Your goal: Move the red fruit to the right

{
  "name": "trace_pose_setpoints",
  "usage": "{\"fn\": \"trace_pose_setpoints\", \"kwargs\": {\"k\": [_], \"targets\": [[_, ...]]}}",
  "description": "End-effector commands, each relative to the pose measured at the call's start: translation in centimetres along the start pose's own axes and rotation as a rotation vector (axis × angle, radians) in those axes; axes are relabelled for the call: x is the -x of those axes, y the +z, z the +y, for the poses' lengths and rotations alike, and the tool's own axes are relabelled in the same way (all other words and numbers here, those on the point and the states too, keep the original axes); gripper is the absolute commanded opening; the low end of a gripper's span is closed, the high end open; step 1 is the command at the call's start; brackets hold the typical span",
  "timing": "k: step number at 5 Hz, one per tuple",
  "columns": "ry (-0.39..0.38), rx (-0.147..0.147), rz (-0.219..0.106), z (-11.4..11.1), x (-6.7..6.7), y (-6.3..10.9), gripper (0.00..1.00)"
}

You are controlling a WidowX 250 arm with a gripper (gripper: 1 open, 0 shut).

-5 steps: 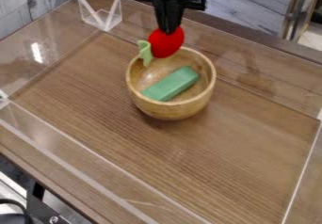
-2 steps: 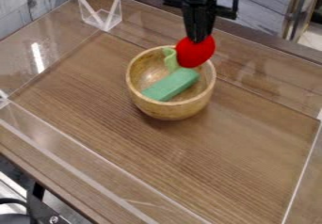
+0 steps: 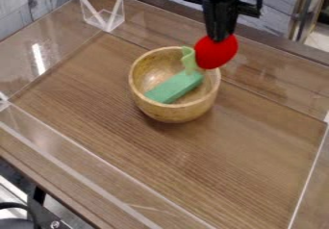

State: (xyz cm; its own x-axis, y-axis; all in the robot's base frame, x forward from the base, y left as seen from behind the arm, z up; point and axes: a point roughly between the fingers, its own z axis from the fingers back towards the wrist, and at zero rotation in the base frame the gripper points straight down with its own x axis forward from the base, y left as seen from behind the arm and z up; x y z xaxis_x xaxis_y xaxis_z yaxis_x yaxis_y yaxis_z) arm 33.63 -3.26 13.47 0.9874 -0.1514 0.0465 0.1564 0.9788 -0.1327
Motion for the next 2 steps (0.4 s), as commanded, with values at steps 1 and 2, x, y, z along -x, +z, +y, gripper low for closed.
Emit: {"fn": "trace_pose_setpoints", "kwargs": {"k": [1,2], "targets": [[-0.010,0.001,-0.061,-1.2,-0.2,1.1,0.00],[-0.016,0.013,-0.052,-3.1,-0.2,0.4,0.00]]}}
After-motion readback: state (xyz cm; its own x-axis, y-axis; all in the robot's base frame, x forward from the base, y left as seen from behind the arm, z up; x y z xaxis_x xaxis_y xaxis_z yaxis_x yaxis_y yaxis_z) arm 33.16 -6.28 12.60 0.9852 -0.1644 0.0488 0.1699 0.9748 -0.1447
